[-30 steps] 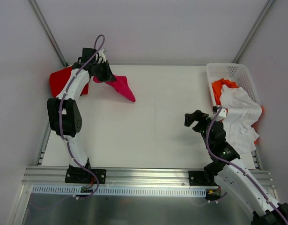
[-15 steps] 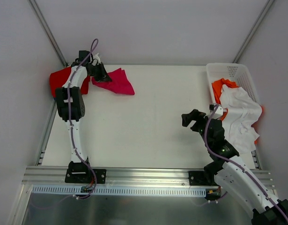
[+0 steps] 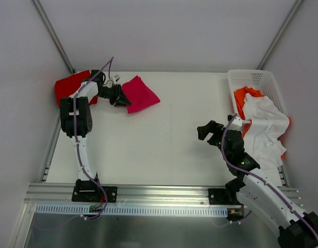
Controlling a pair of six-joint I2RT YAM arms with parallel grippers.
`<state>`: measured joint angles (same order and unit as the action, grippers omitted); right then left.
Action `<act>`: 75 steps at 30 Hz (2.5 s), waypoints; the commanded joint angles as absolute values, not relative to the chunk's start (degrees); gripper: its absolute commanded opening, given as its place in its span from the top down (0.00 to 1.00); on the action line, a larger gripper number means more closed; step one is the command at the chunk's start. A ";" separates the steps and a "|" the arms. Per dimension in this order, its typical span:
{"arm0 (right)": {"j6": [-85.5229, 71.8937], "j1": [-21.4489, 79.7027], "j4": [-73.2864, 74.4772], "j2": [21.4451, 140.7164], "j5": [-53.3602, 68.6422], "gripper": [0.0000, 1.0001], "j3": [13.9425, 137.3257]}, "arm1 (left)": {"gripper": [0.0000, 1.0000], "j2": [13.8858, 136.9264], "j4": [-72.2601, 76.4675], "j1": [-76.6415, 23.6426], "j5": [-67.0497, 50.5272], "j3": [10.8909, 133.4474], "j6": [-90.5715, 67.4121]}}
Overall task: Fold and stack the t-shirts
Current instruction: Neatly place the folded tshirt to the corner
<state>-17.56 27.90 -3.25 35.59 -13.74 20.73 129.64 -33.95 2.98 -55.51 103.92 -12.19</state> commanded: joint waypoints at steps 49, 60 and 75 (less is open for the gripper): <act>-22.76 16.79 -19.34 77.96 25.84 0.01 42.37 | 0.01 105.12 13.80 4.22 -15.03 50.01 -50.19; -24.17 15.38 -19.34 75.67 26.63 0.01 40.34 | 0.01 110.21 3.61 3.69 -12.92 61.24 -47.90; -24.26 7.65 -19.42 71.98 31.37 0.01 36.91 | 0.22 123.48 1.31 -3.60 -13.97 74.53 -52.03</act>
